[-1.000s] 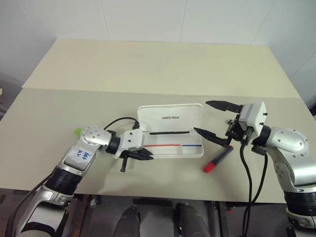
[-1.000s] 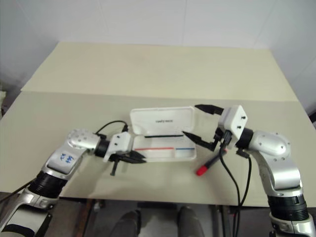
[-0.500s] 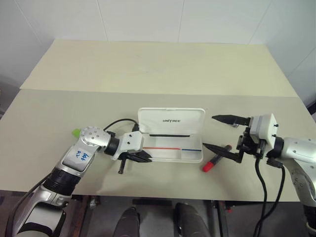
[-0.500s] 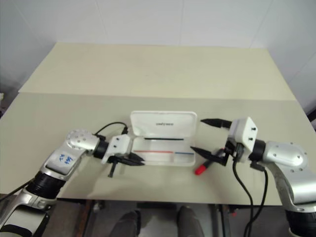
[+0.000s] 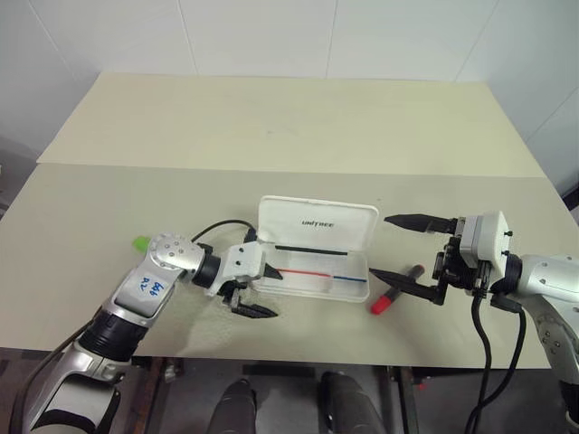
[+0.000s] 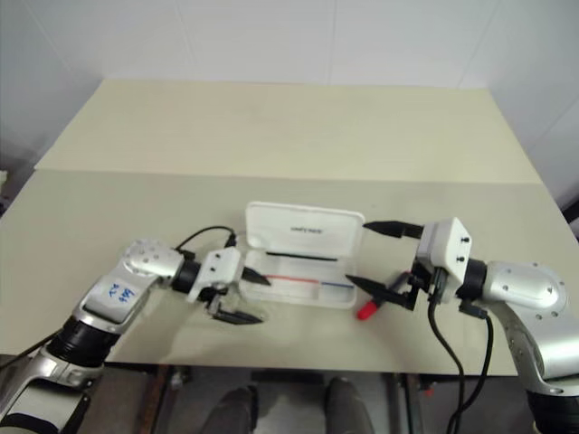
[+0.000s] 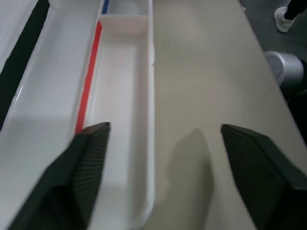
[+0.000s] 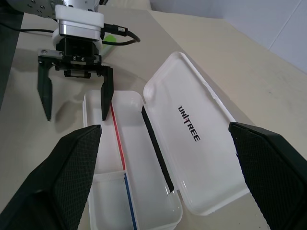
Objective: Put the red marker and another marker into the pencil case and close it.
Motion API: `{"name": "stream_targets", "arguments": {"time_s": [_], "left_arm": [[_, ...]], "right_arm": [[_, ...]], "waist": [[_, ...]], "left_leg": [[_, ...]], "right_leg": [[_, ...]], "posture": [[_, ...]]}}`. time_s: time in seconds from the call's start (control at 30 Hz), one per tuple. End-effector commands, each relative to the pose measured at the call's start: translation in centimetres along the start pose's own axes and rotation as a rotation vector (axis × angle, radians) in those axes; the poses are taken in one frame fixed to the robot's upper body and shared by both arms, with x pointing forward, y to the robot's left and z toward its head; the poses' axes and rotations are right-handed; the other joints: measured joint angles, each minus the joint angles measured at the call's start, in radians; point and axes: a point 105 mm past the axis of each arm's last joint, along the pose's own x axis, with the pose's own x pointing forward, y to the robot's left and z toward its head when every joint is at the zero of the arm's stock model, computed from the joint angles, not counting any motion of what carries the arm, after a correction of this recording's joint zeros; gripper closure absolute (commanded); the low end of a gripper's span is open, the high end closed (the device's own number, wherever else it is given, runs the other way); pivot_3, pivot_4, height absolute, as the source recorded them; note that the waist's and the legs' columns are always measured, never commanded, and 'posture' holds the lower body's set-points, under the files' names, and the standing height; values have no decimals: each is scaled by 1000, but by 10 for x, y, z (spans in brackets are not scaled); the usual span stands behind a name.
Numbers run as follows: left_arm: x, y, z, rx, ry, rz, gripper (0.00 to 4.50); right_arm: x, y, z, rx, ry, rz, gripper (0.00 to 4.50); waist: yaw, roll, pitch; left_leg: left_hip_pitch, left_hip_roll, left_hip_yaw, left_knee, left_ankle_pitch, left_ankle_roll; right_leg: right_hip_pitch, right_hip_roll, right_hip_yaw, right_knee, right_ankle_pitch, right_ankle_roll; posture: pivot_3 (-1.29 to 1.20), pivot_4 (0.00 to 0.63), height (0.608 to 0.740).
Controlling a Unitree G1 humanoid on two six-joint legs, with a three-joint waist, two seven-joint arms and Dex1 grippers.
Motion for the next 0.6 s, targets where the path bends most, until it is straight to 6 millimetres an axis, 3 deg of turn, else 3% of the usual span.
{"name": "stream_targets", "arguments": {"time_s": [0.03, 0.3, 0.4, 0.6], "left_arm": [[-16, -2, 22, 34, -84, 14, 394], [-43, -16, 32, 33, -134, 15, 394], [-59, -28, 39, 1, -206, -3, 4], [-80, -22, 50, 27, -295, 102, 4]], "right_arm": [[2, 0, 8, -35, -33, 3, 0], [7, 0, 3, -16, -47, 18, 0], [8, -4, -1, 9, -39, -11, 0], [0, -6, -6, 94, -3, -120, 0]], "waist": [[-1, 0, 0], [-3, 0, 0], [-1, 0, 0], [4, 0, 0]], "left_leg": [[0, 0, 0, 0, 0, 0], [0, 0, 0, 0, 0, 0], [0, 0, 0, 0, 0, 0], [0, 0, 0, 0, 0, 0]], "right_leg": [[0, 0, 0, 0, 0, 0], [0, 0, 0, 0, 0, 0], [0, 0, 0, 0, 0, -1], [0, 0, 0, 0, -1, -1]], "posture": [[0, 150, 740], [0, 150, 740], [0, 150, 740], [0, 150, 740]]}}
